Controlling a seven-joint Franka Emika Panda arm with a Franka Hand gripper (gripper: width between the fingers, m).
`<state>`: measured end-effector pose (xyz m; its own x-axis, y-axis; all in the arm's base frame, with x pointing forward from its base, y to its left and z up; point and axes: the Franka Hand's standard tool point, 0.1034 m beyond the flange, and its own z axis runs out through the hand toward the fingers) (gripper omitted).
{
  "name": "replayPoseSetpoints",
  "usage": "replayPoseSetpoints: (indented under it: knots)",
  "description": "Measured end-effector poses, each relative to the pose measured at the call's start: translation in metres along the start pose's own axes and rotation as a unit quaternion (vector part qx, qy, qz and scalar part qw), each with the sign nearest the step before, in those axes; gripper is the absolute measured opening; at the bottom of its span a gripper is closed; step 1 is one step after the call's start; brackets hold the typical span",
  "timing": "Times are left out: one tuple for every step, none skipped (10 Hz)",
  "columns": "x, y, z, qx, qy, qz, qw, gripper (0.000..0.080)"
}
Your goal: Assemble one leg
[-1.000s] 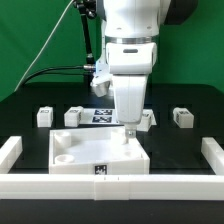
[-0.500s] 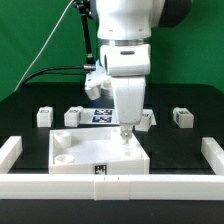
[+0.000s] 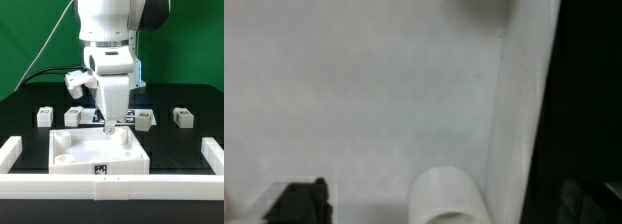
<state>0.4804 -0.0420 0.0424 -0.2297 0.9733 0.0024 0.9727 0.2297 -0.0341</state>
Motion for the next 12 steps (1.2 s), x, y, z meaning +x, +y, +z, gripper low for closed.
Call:
replayPoseSetpoints:
  knots:
    - [-0.001, 0.0, 0.0, 0.0, 0.0, 0.001, 1.0, 0.065]
    - [-0.001, -0.002, 0.003, 0.001, 0.001, -0.002, 1.0, 0.065]
    - [-0.004, -0.009, 0.015, 0.009, 0.006, -0.004, 1.0, 0.065]
    - [-0.008, -0.017, 0.027, 0.018, 0.011, -0.002, 1.0, 0.065]
    - [-0.01, -0.021, 0.031, 0.022, 0.014, 0.002, 1.0, 0.065]
    - [-0.01, -0.022, 0.033, 0.024, 0.015, 0.003, 1.0, 0.065]
    - [-0.009, -0.024, 0.036, 0.026, 0.016, 0.003, 1.0, 0.065]
    - [-0.009, -0.023, 0.036, 0.026, 0.016, 0.003, 1.0, 0.065]
    - [-0.009, -0.024, 0.036, 0.026, 0.016, 0.004, 1.0, 0.065]
    - [-0.009, -0.024, 0.036, 0.026, 0.016, 0.004, 1.0, 0.0563]
    - [-0.009, -0.024, 0.036, 0.026, 0.016, 0.005, 1.0, 0.0427]
    - [-0.009, -0.024, 0.036, 0.027, 0.016, 0.005, 1.0, 0.0246]
